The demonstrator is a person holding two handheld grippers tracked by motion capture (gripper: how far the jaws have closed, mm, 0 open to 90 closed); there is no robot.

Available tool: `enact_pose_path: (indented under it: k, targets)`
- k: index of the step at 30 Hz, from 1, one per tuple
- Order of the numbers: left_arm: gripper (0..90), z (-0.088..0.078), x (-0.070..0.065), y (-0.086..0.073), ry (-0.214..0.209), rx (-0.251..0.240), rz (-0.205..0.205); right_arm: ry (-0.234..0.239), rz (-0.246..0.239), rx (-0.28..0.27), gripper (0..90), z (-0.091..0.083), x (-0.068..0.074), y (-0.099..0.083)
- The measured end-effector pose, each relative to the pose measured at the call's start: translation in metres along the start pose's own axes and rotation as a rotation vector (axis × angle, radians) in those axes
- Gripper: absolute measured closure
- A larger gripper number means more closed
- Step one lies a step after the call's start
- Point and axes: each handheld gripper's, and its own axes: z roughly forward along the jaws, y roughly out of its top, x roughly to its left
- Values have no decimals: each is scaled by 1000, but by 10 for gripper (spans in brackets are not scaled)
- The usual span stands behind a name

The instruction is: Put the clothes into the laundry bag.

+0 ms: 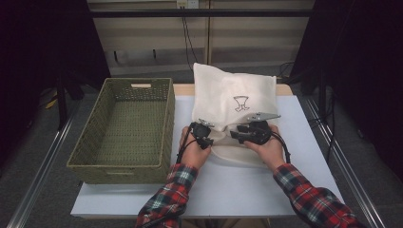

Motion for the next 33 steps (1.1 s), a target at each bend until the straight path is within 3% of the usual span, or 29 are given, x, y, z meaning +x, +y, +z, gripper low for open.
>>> enact_pose_path:
  k: [6, 10, 13, 14, 18, 25, 29, 33]
  targets:
    - [872, -19, 4, -10, -30, -59, -35, 49, 42, 11, 526, 17, 13, -3]
    - [869, -25, 4, -14, -39, -92, -31, 93, 67, 20, 537, 26, 25, 1]
    - [866, -26, 4, -18, -36, -89, -42, 118, 68, 33, 637, 29, 31, 4]
    - [865, -26, 5, -20, -36, -86, -36, 123, 62, 43, 727, 29, 33, 5]
    - [862, -24, 6, -23, -46, -80, -46, 157, 79, 66, 843, 28, 34, 5]
    - [741, -38, 12, -11, -36, -94, -58, 188, 96, 61, 871, 26, 35, 4]
    - [681, -52, 15, 1, -2, -152, -66, 203, 90, 63, 874, 26, 40, 5]
    - [618, -57, 18, 12, 24, -174, -62, 236, 85, 57, 873, 25, 47, 8]
